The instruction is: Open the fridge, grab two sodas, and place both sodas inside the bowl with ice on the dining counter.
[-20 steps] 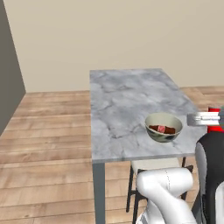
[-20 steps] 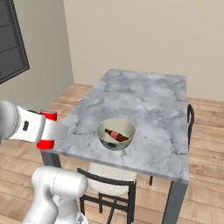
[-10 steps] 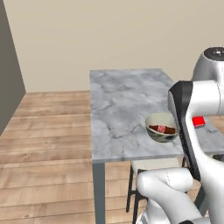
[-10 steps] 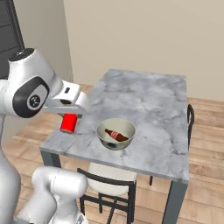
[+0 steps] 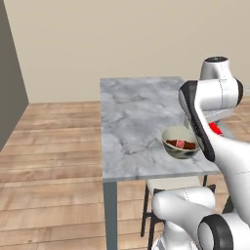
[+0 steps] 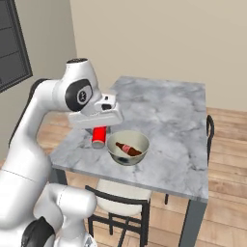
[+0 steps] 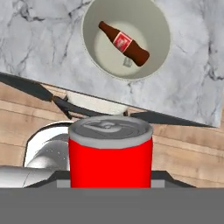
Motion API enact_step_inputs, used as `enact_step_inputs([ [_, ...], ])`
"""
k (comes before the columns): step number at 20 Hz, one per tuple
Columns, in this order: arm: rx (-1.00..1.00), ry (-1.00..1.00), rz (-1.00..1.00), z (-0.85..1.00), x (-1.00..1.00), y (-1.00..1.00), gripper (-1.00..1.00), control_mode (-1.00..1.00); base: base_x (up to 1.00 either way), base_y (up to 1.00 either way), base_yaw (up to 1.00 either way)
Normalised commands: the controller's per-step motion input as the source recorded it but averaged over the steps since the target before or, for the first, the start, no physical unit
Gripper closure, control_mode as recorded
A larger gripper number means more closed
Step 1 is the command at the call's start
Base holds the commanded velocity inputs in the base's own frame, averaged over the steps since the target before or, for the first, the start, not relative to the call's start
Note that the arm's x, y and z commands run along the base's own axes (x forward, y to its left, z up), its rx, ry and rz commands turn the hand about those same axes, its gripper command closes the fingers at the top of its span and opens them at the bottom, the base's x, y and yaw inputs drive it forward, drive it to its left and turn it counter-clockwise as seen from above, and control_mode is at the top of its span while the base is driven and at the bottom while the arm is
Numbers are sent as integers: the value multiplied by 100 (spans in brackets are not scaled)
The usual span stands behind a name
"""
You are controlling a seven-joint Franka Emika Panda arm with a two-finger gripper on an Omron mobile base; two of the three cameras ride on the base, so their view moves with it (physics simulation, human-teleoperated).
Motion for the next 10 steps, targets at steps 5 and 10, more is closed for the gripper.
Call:
enact_step_inputs([
  [5, 0, 13, 24, -42, 36, -35, 100, -100, 0, 0, 0],
  [10, 0, 6, 27, -26, 42, -20, 100, -100, 0, 0, 0],
])
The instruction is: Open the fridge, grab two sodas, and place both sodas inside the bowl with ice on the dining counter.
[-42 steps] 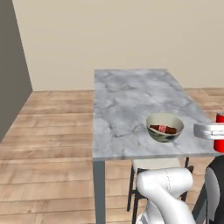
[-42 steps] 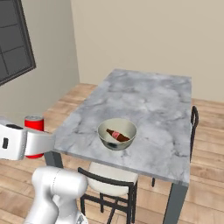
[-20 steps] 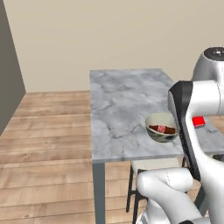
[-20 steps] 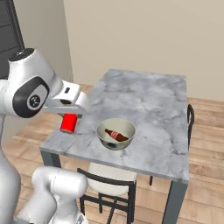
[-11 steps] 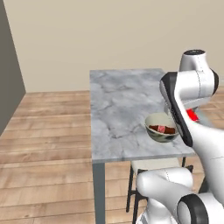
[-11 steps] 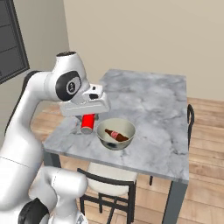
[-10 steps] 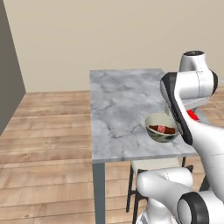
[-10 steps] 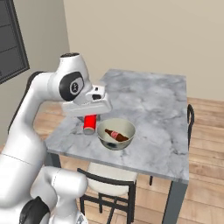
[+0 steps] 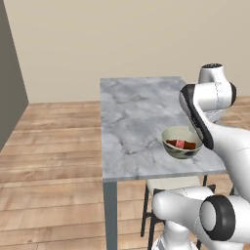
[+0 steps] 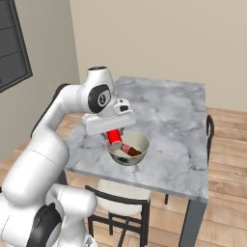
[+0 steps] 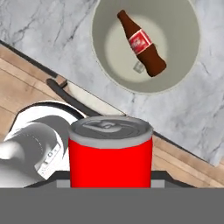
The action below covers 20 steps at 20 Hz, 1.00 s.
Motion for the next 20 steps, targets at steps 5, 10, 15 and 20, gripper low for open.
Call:
enact_step_inputs([
  [5, 0, 9, 21, -35, 22, -7, 100, -100, 0, 0, 0],
  [10, 0, 10, 15, -40, 22, 1, 100, -100, 0, 0, 0],
  [15, 0, 7, 10, -30, 32, 6, 100, -100, 0, 0, 0],
  [20, 0, 7, 7, -22, 34, 0, 100, -100, 0, 0, 0],
])
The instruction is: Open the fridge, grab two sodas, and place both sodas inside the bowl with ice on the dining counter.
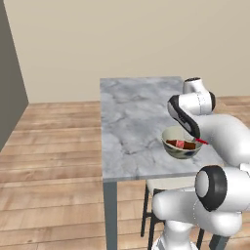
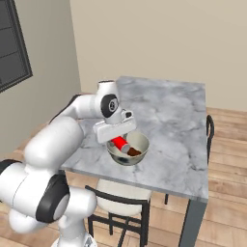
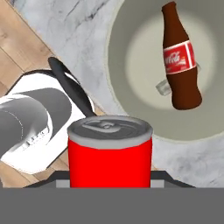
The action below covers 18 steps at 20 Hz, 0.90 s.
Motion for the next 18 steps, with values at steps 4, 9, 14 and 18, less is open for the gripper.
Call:
enact_step_inputs([
  [4, 0, 5, 7, -19, 28, 0, 100, -100, 0, 0, 0],
  [9, 0, 6, 7, -17, 24, 0, 100, -100, 0, 0, 0],
  [14, 0, 5, 6, -13, 29, 0, 100, -100, 0, 0, 0],
  [18, 0, 3, 6, -14, 28, 0, 100, -100, 0, 0, 0],
])
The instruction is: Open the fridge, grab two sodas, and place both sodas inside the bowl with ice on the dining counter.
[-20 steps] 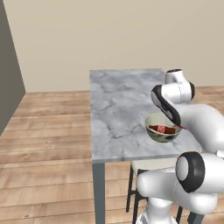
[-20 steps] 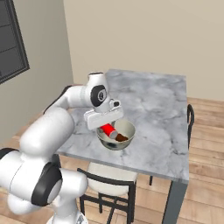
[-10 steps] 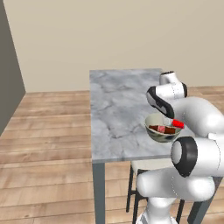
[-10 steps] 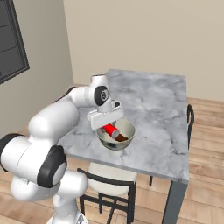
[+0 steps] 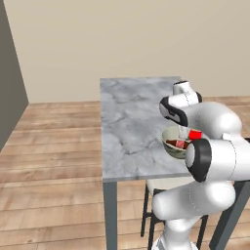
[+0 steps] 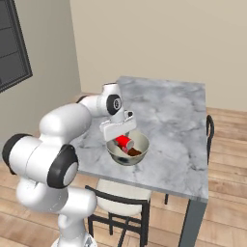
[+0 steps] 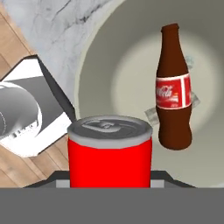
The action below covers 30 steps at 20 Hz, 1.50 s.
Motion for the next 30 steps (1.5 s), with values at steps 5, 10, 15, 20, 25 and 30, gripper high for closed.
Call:
enact_step_inputs([
  [5, 0, 1, 6, -19, 23, -2, 100, -100, 0, 0, 0],
  [10, 1, 1, 5, -22, 18, -5, 100, -100, 0, 0, 0],
  [15, 1, 0, 4, -23, 11, -10, 100, -100, 0, 0, 0],
  [20, 1, 0, 4, -21, 8, -9, 100, -100, 0, 0, 0],
  [25, 1, 0, 4, -22, 5, -6, 100, -100, 0, 0, 0],
  [30, 1, 0, 4, -20, 8, -1, 100, -100, 0, 0, 0],
])
